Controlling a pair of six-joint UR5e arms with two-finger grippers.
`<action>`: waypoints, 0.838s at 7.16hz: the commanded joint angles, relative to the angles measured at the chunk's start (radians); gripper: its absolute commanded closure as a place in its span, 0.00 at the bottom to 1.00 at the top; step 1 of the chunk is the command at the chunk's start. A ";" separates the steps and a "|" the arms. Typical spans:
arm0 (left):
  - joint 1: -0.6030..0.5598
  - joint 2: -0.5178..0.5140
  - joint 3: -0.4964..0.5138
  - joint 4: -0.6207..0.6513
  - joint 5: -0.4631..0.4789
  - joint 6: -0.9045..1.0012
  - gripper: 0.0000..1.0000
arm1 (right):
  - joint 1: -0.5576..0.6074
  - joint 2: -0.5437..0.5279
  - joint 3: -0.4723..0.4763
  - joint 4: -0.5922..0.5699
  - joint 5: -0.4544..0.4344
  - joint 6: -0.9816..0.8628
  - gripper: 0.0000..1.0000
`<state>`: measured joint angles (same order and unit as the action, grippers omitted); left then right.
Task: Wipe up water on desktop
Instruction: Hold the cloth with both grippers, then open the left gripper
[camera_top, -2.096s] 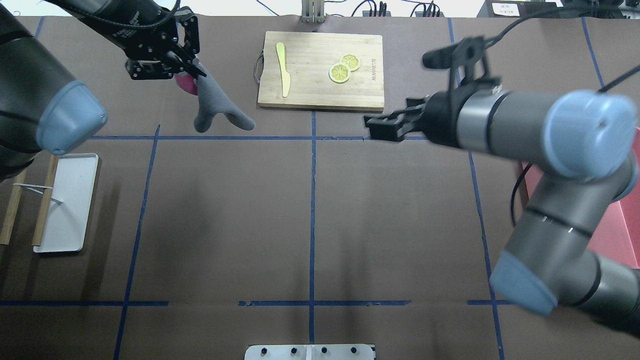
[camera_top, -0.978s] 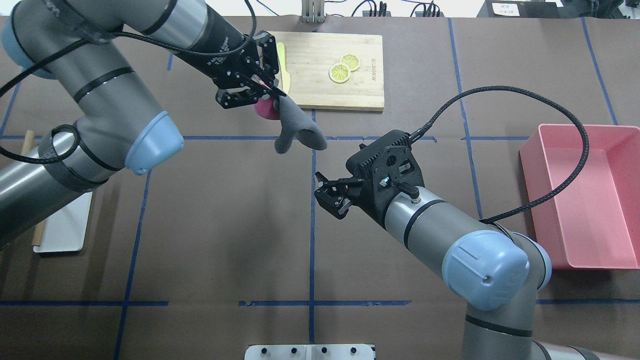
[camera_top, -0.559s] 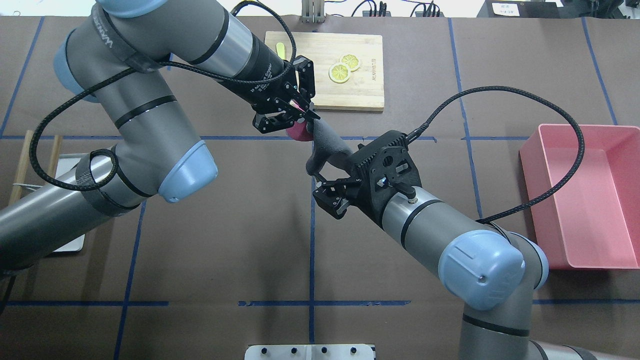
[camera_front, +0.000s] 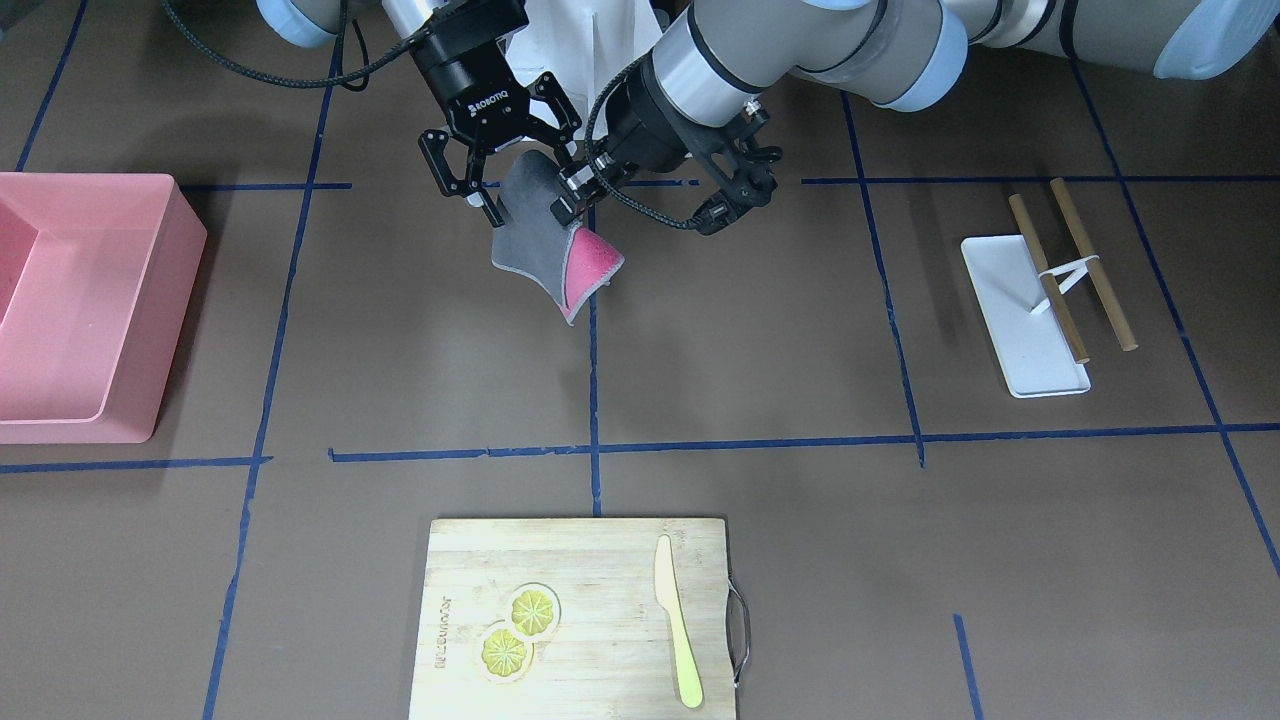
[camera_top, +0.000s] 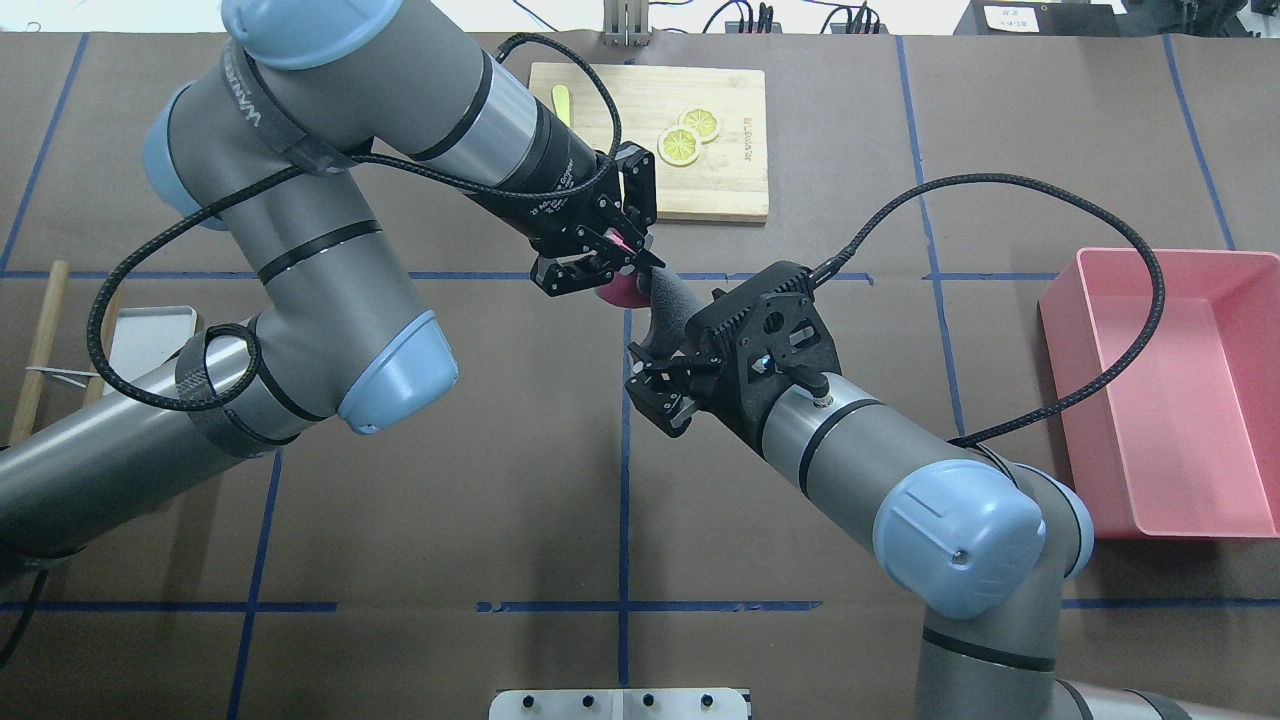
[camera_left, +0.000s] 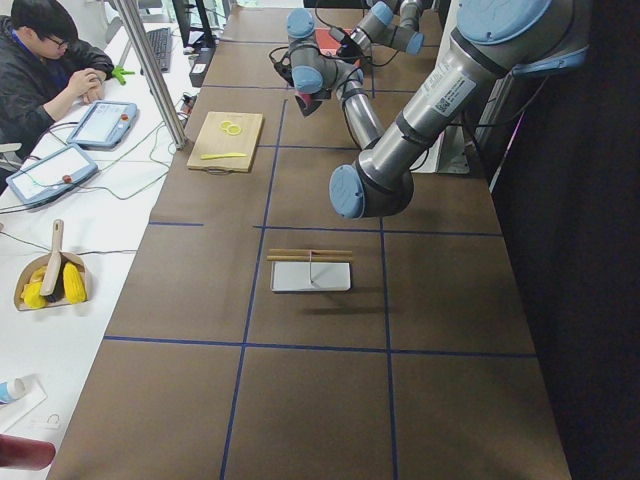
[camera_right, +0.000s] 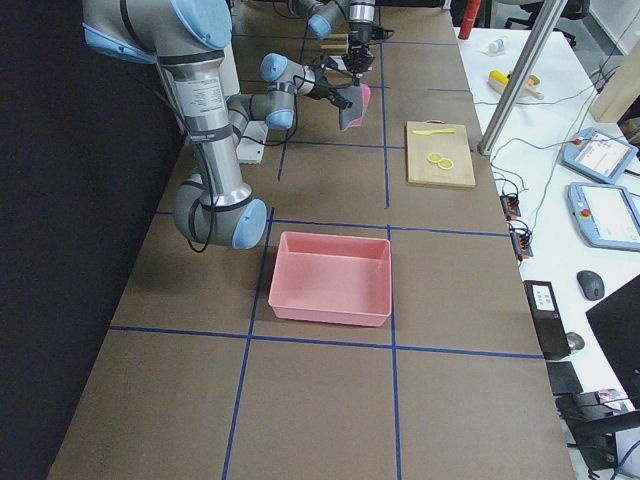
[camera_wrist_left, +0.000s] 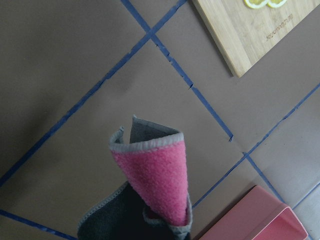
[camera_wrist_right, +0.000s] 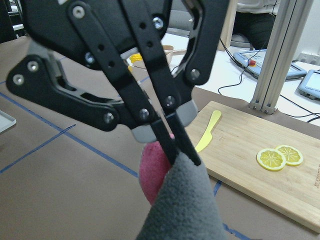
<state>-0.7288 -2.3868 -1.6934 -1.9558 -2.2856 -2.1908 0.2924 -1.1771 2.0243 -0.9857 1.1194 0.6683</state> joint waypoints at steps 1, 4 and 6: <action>0.000 0.004 0.001 0.000 0.002 0.006 1.00 | -0.001 -0.001 -0.001 0.001 0.000 -0.001 0.08; -0.004 0.009 0.001 0.000 0.002 0.014 1.00 | -0.004 0.001 -0.001 0.002 0.000 0.002 0.30; -0.004 0.009 0.003 0.000 0.002 0.014 1.00 | -0.004 0.001 0.000 0.002 0.002 0.007 0.53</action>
<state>-0.7327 -2.3778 -1.6914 -1.9558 -2.2841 -2.1770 0.2885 -1.1767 2.0235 -0.9834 1.1208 0.6719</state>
